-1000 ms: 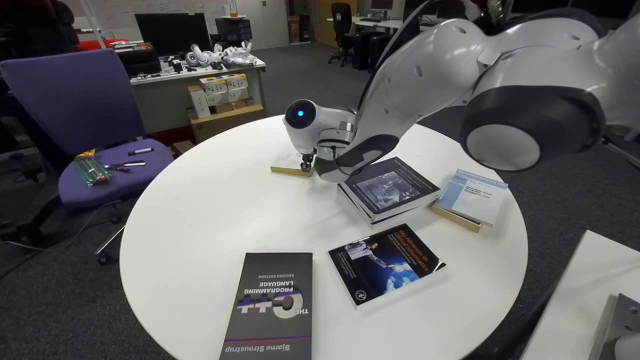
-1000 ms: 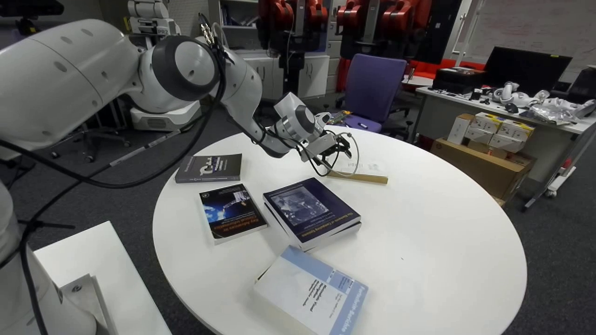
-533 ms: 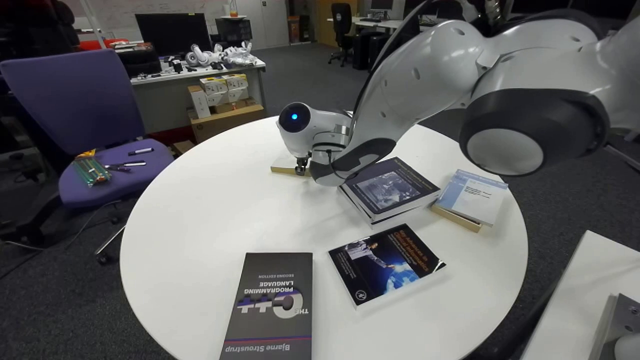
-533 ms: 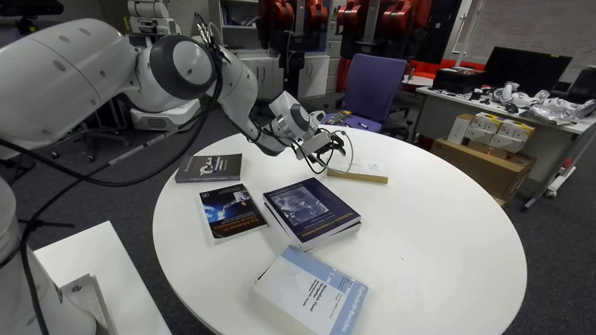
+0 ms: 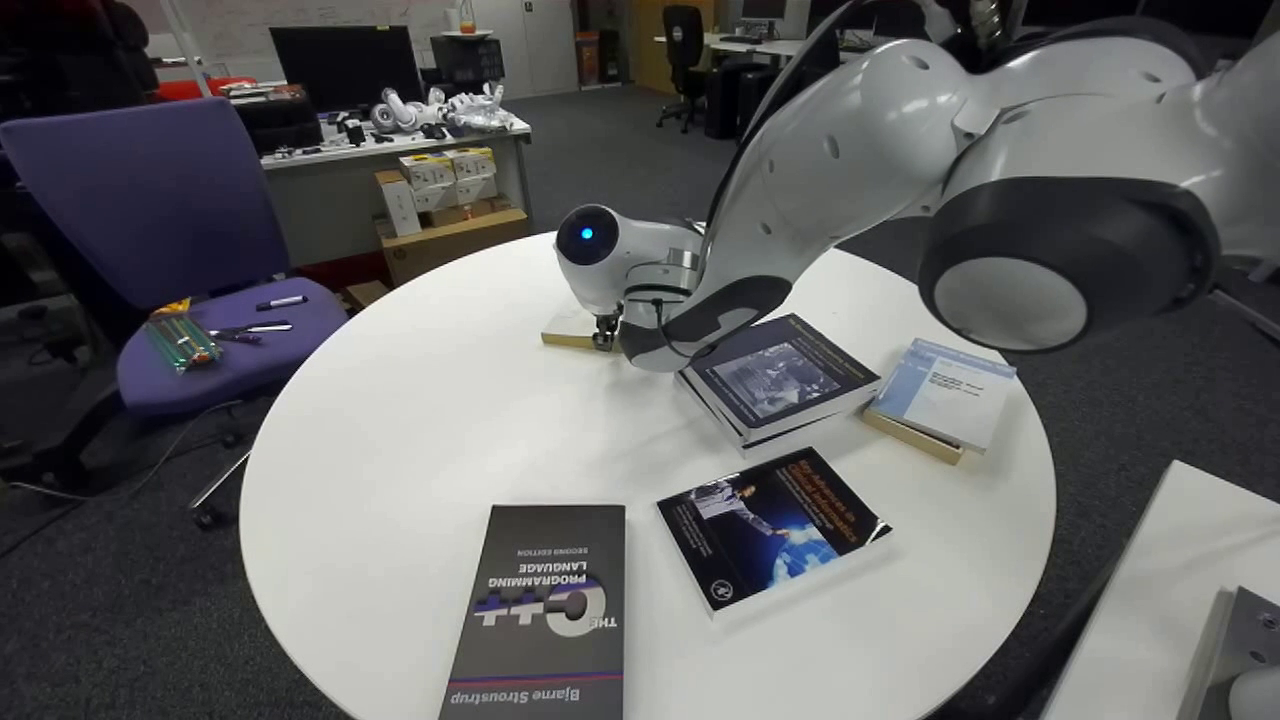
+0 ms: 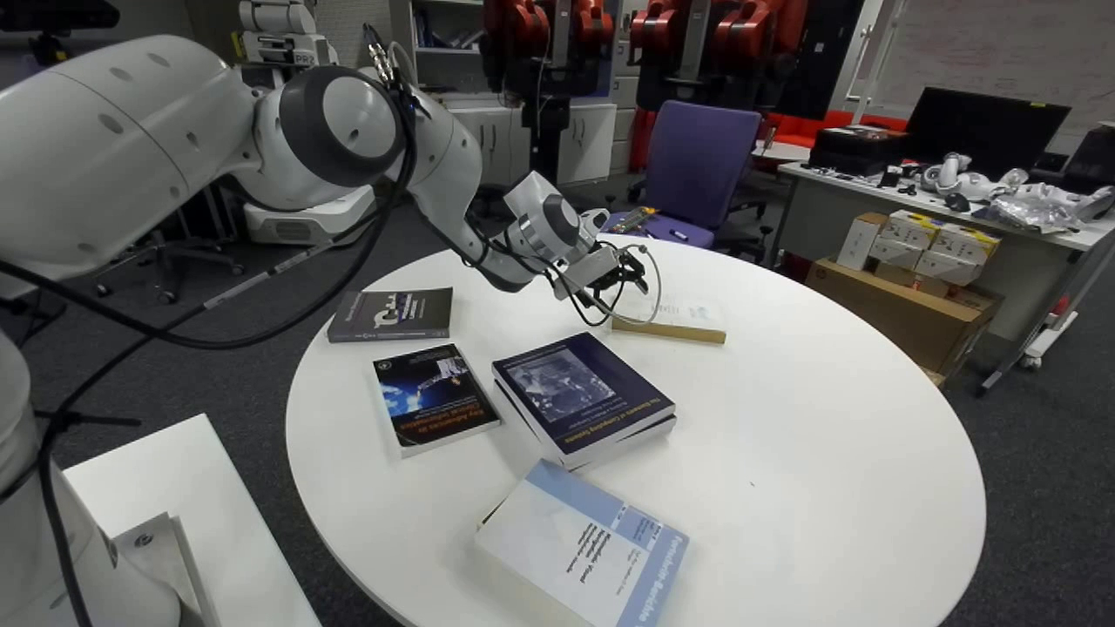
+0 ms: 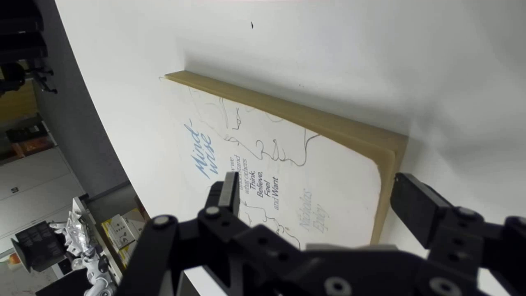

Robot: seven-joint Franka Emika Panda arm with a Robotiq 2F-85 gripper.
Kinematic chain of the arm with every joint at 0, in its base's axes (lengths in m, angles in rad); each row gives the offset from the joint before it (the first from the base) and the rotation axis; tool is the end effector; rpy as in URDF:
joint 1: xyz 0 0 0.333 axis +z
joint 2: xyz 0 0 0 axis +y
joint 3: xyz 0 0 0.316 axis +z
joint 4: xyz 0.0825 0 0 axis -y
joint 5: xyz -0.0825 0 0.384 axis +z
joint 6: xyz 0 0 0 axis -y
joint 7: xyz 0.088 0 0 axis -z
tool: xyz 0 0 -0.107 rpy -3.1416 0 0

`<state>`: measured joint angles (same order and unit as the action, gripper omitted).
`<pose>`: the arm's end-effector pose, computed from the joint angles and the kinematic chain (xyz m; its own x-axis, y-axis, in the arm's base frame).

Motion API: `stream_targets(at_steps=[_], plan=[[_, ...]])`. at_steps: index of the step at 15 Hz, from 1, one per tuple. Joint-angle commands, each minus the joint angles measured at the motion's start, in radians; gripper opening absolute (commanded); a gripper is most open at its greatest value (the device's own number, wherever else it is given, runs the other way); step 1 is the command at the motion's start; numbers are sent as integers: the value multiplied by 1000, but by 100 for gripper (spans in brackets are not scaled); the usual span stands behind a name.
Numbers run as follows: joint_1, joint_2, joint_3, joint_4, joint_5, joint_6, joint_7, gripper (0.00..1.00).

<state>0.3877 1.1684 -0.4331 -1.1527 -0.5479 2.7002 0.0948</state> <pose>0.7810 0.1046 0.1455 0.7371 0.6558 0.1631 0.3974 -0.6158 0.6803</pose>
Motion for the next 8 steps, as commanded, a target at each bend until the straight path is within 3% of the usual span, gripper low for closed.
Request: stream_targets(at_steps=[1, 8], plan=[[-10, -11, -6, 6, -22, -33, 21, 100], [-24, -4, -14, 17, -22, -38, 28, 100]])
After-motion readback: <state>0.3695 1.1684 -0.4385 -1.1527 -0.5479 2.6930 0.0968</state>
